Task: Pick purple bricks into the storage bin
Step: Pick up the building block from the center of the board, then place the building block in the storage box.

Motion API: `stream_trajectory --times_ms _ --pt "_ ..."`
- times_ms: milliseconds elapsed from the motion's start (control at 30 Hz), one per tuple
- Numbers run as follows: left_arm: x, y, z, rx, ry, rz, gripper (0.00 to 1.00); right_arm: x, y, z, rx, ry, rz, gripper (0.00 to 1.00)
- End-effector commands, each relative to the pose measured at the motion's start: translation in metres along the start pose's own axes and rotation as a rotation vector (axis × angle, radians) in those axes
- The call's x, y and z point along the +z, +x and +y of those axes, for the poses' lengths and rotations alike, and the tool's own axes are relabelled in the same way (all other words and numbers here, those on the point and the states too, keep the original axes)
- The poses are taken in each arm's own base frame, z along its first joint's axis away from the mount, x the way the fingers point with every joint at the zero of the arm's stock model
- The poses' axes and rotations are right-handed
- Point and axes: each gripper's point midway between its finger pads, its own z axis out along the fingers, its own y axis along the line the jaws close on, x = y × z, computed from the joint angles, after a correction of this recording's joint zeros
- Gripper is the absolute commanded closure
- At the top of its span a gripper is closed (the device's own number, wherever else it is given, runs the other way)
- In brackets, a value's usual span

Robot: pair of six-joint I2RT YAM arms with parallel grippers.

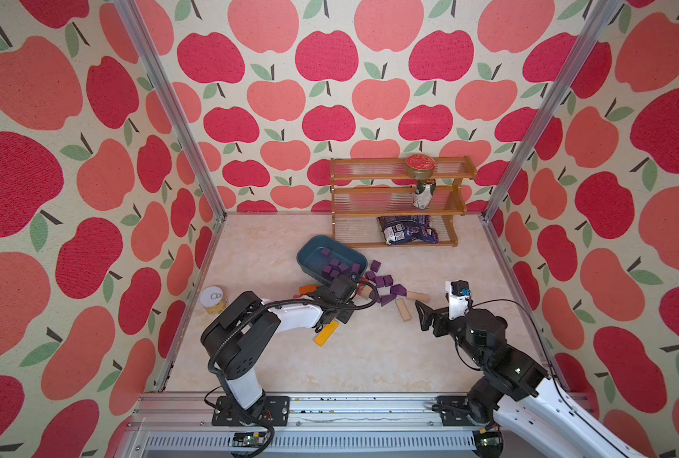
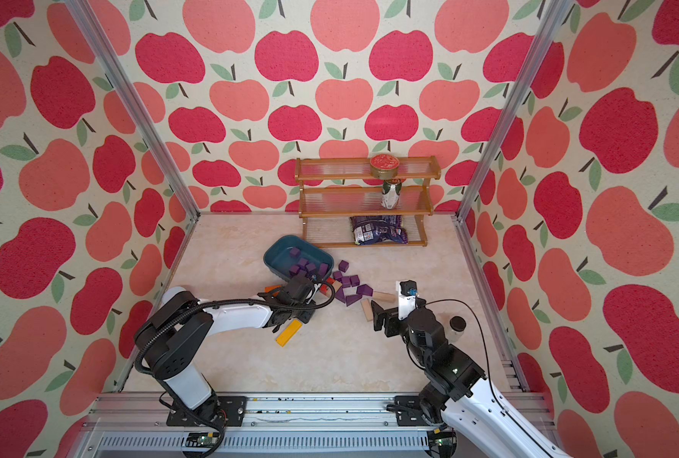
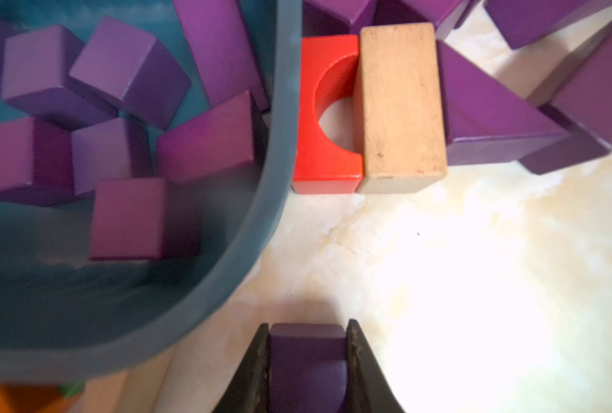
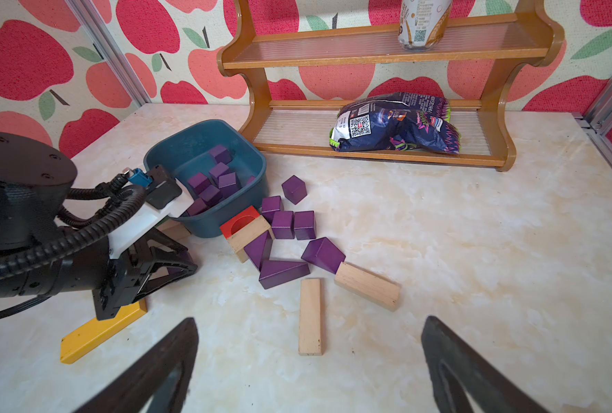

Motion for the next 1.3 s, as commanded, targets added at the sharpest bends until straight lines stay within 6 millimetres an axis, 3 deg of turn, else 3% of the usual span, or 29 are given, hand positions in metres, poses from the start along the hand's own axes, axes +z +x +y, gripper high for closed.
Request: stream_trajectory --times_ms 0,367,700,967,1267 --pt "-0.022 -0.008 0.007 -0.008 -0.023 -0.032 0.73 0.0 0.007 -0.007 0.016 0.028 0.012 0.01" --pt "-0.075 -0.053 0.023 -0.03 -0.021 -0.16 0.71 0.001 0.006 -0.006 0.027 0.023 0.006 0.01" --pt "-0.087 -0.094 0.083 -0.142 -0.065 -0.23 0.7 0.002 0.003 -0.004 0.015 0.018 -0.001 0.01" --pt "-0.056 -0.12 0.13 -0.188 -0.131 -0.221 0.69 0.001 0.002 -0.004 0.014 0.015 -0.006 0.01" --pt "-0.006 -0.119 0.172 -0.215 -0.165 -0.158 0.68 -0.001 0.004 -0.007 0.005 0.024 -0.005 0.01"
